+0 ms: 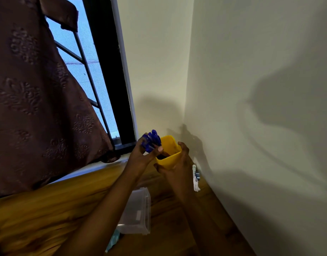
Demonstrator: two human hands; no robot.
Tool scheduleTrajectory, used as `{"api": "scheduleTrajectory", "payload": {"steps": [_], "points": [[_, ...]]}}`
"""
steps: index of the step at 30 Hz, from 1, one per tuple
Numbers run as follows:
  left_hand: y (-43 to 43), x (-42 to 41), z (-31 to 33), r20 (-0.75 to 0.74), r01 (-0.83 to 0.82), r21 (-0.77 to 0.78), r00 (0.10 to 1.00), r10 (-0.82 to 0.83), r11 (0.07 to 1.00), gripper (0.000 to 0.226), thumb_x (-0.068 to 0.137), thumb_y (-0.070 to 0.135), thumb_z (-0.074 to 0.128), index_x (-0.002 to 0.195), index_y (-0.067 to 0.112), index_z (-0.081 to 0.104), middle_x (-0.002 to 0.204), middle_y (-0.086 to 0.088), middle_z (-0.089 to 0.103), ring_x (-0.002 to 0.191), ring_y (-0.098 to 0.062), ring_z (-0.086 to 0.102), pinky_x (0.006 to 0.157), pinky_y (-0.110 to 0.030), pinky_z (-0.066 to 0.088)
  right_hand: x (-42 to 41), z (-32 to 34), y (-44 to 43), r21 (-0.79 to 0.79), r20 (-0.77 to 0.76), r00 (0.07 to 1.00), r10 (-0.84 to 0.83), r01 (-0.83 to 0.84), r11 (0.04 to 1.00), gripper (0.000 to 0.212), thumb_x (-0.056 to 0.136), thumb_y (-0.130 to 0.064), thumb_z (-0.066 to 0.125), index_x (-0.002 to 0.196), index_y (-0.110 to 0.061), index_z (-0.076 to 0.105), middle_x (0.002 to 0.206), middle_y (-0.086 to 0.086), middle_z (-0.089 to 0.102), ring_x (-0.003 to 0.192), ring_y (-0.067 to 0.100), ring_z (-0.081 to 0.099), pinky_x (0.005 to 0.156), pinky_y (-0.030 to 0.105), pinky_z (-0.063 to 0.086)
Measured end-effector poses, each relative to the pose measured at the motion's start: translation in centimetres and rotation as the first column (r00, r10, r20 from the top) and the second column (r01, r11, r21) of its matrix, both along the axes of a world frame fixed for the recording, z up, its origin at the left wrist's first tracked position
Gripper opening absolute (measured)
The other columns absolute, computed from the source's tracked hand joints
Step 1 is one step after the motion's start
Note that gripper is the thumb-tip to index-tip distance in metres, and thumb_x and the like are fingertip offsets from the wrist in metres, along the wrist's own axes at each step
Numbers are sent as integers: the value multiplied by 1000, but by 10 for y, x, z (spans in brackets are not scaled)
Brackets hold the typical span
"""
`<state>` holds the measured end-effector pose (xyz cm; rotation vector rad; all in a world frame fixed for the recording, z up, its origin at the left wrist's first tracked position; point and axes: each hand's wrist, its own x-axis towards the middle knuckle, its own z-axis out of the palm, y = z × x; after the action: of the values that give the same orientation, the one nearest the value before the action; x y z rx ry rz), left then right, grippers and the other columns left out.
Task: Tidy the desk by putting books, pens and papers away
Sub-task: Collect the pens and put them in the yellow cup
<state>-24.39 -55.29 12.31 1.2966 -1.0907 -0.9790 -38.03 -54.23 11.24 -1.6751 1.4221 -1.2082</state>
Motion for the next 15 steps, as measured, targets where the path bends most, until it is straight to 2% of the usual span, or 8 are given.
{"api": "scheduleTrajectory", "payload": {"steps": [2, 3, 6, 9, 10, 12, 13, 15], "points": [[2, 9, -1, 15, 13, 17, 1000, -13, 1000, 109, 50, 61, 81, 142, 24, 37, 140, 1, 48, 127, -15, 47, 104, -37, 42, -2, -1, -4, 10, 27, 1000, -3, 3, 1000, 100, 63, -34, 85, 141, -20, 25, 135, 6, 46, 116, 24, 52, 90, 31, 48], [2, 13, -1, 3, -8, 20, 1000, 8, 1000, 109, 53, 61, 80, 144, 23, 33, 142, 1, 44, 129, -15, 43, 103, -35, 41, -4, -2, -6, 11, 39, 999, -9, 9, 1000, 99, 63, -35, 85, 141, -20, 26, 135, 5, 47, 116, 24, 53, 91, 34, 49], [3, 27, -4, 48, -128, 30, 991, 127, 991, 83, 75, 52, 62, 145, 20, 32, 146, -5, 42, 132, -19, 41, 99, -28, 36, -10, -6, -17, -1, 38, 998, -41, 41, 999, 97, 62, -39, 84, 139, -21, 28, 132, 2, 48, 113, 21, 53, 90, 32, 48], [1, 45, -24, 299, -210, 146, 941, 159, 967, 68, 85, 44, 60, 144, 19, 35, 148, -7, 39, 132, -25, 40, 100, -33, 38, -14, -10, -35, 39, -16, 996, -86, 87, 995, 98, 59, -44, 84, 137, -23, 29, 131, 5, 47, 114, 25, 49, 86, 35, 46], [0, 50, -32, 429, -191, 216, 899, 82, 958, 64, 89, 36, 61, 144, 17, 35, 149, -9, 37, 132, -27, 39, 99, -33, 38, -15, -12, -42, 48, -33, 995, -94, 96, 994, 98, 59, -44, 84, 137, -22, 30, 131, 7, 48, 114, 27, 48, 85, 35, 45], [-2, 57, -48, 686, -117, 380, 701, -195, 917, 60, 92, 30, 57, 145, 15, 32, 152, -9, 30, 136, -30, 32, 104, -34, 34, -13, -17, -57, 58, -63, 993, -102, 105, 993, 100, 57, -44, 85, 137, -19, 31, 130, 8, 49, 115, 28, 50, 85, 35, 45], [-5, 61, -55, 749, -96, 431, 593, -296, 897, 61, 92, 32, 56, 145, 17, 31, 154, -9, 26, 138, -31, 27, 108, -36, 30, -12, -20, -63, 65, -78, 992, -102, 107, 992, 101, 57, -44, 85, 138, -17, 31, 131, 9, 50, 116, 29, 51, 87, 35, 46], [-6, 64, -60, 766, -114, 502, 520, -379, 857, 66, 89, 39, 56, 146, 18, 30, 155, -10, 21, 142, -33, 19, 114, -42, 23, -9, -27, -72, 80, -102, 990, -99, 108, 991, 104, 58, -41, 86, 140, -13, 30, 134, 10, 47, 121, 30, 48, 95, 39, 47]]}}
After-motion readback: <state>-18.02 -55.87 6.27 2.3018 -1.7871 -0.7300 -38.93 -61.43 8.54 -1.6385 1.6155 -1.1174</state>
